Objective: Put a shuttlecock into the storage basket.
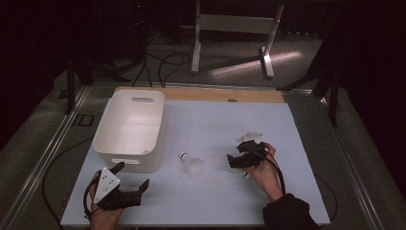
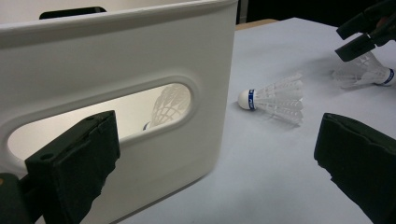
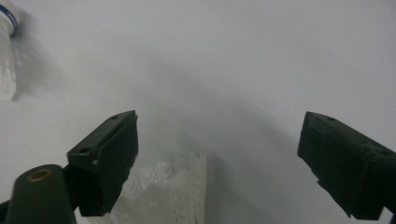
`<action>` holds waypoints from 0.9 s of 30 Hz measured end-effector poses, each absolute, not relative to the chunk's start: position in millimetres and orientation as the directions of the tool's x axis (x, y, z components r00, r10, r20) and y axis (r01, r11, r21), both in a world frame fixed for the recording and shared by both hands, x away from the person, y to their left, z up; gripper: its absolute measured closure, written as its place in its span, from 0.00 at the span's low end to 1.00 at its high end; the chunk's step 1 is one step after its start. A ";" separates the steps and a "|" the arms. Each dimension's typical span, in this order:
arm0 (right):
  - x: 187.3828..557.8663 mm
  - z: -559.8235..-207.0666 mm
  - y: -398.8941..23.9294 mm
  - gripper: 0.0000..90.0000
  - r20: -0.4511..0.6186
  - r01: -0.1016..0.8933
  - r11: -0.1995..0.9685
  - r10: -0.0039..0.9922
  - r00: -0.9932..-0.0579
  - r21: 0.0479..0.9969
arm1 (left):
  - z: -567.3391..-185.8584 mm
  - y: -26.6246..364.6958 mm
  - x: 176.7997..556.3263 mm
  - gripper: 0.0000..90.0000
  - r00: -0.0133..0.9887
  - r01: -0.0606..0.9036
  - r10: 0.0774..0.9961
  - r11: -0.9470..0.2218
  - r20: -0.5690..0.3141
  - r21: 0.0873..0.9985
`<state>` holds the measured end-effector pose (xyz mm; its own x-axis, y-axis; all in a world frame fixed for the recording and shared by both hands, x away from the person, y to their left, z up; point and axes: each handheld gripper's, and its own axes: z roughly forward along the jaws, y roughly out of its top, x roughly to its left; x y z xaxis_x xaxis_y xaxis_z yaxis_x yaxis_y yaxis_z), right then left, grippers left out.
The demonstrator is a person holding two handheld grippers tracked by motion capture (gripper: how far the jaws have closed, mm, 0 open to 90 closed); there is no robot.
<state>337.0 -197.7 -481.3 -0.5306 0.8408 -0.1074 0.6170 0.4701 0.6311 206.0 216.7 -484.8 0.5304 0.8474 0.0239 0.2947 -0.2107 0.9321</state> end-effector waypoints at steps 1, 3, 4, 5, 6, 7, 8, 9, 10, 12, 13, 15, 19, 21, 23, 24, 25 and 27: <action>336.0 -480.3 -198.4 0.15 -0.113 0.616 0.476 0.839 -0.532 0.628 | -484.8 216.6 206.0 0.01 0.530 0.295 0.848 -0.211 0.024 0.932; 333.2 -477.5 -200.3 0.16 -0.120 0.618 0.482 0.838 -0.532 0.621 | -484.9 216.5 206.1 0.01 0.530 0.295 0.848 -0.209 0.023 0.932; 331.9 -476.1 -201.5 0.17 -0.123 0.616 0.485 0.836 -0.534 0.620 | -484.9 216.5 206.2 0.01 0.530 0.295 0.848 -0.210 0.023 0.932; 330.8 -475.0 -202.6 0.17 -0.123 0.615 0.485 0.836 -0.535 0.621 | -485.0 216.3 206.3 0.01 0.530 0.295 0.848 -0.209 0.022 0.932; 329.2 -473.5 -204.3 0.19 -0.124 0.614 0.486 0.835 -0.535 0.622 | -485.1 216.1 206.4 0.01 0.530 0.295 0.848 -0.209 0.022 0.932; 327.8 -472.4 -206.1 0.20 -0.125 0.612 0.485 0.836 -0.535 0.624 | -485.1 216.1 206.4 0.01 0.530 0.295 0.847 -0.210 0.023 0.932; 326.2 -471.7 -208.0 0.21 -0.123 0.614 0.484 0.837 -0.534 0.624 | -485.1 216.0 206.4 0.01 0.530 0.295 0.847 -0.210 0.023 0.932; 324.3 -470.8 -210.9 0.23 -0.121 0.616 0.483 0.837 -0.534 0.622 | -485.1 216.1 206.4 0.01 0.530 0.295 0.847 -0.210 0.023 0.932; 323.4 -470.6 -212.7 0.25 -0.120 0.616 0.482 0.837 -0.534 0.623 | -485.1 216.1 206.5 0.01 0.530 0.295 0.848 -0.209 0.022 0.932; 320.1 -469.3 -218.6 0.31 -0.108 0.622 0.473 0.841 -0.531 0.624 | -485.1 216.0 206.6 0.01 0.530 0.296 0.848 -0.209 0.022 0.932; 319.2 -468.8 -220.9 0.36 -0.101 0.625 0.469 0.842 -0.530 0.625 | -485.2 215.9 206.6 0.01 0.530 0.296 0.847 -0.209 0.022 0.932; 316.7 -468.0 -227.8 0.46 -0.075 0.636 0.453 0.845 -0.529 0.625 | -485.3 215.7 206.7 0.01 0.531 0.296 0.847 -0.211 0.023 0.932; 314.2 -467.5 -239.4 0.69 -0.020 0.651 0.421 0.848 -0.529 0.632 | -485.2 215.7 206.7 0.01 0.530 0.296 0.848 -0.211 0.023 0.932; 312.7 -468.6 -244.2 0.79 0.007 0.660 0.411 0.846 -0.533 0.629 | -485.2 215.7 206.6 0.01 0.530 0.296 0.848 -0.209 0.022 0.932; 311.9 -469.5 -245.6 0.82 0.023 0.666 0.399 0.848 -0.530 0.631 | -485.2 215.6 206.7 0.01 0.529 0.296 0.848 -0.210 0.023 0.932; 311.3 -470.9 -248.2 0.89 0.051 0.673 0.385 0.845 -0.532 0.631 | -485.2 215.6 206.7 0.01 0.529 0.296 0.848 -0.210 0.023 0.932; 310.9 -471.3 -249.0 0.93 0.062 0.675 0.377 0.845 -0.531 0.634 | -485.2 215.6 206.7 0.01 0.529 0.296 0.848 -0.209 0.023 0.932; 310.6 -470.8 -249.4 0.96 0.063 0.675 0.374 0.846 -0.529 0.636 | -485.1 215.7 206.7 0.01 0.529 0.295 0.848 -0.210 0.023 0.932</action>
<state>310.6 -249.4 -470.8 -0.5291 0.8462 0.0631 0.6746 0.3744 0.6362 206.7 215.7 -485.1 0.5294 0.8481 0.0231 0.2954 -0.2098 0.9320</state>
